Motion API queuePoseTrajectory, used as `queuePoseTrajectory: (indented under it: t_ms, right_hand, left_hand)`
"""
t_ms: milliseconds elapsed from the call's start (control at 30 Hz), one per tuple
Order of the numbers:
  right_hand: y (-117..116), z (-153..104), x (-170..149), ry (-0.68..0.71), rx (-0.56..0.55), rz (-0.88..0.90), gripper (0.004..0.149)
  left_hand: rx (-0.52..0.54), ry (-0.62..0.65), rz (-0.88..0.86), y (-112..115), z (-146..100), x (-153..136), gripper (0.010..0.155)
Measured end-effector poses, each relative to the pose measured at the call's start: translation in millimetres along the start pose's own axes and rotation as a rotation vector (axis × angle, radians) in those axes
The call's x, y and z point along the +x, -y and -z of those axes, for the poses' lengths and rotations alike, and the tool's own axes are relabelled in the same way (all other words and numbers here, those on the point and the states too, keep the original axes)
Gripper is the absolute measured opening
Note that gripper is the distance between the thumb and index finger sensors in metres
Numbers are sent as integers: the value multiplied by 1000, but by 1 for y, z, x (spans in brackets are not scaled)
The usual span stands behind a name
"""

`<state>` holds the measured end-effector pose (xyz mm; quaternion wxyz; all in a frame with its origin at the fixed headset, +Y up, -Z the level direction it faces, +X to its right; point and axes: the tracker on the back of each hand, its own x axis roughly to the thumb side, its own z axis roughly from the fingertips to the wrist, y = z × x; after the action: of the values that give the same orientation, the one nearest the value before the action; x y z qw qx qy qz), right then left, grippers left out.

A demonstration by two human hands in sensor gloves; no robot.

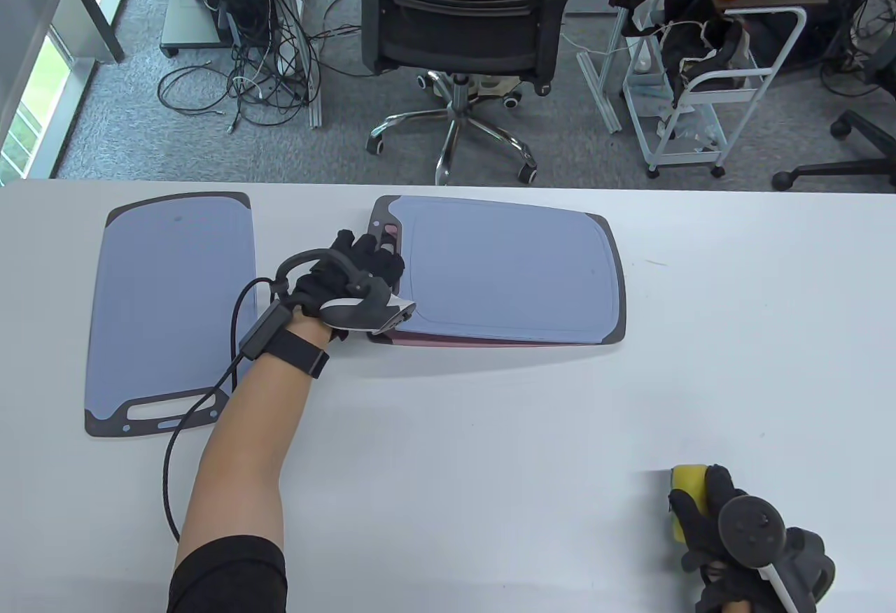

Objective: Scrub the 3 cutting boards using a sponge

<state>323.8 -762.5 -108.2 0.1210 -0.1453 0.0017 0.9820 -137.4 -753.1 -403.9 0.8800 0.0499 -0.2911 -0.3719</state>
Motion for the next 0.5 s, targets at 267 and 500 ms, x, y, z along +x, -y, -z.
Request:
queuePoseTrajectory:
  t_ms: [267, 500]
  right_hand:
    - [-1, 0, 1, 3, 16, -6, 75]
    - [-2, 0, 3, 28, 12, 15, 76]
  left_hand:
    - [-101, 7, -29, 16, -6, 12, 77]
    - [-194, -148, -181, 22, -68, -10, 80]
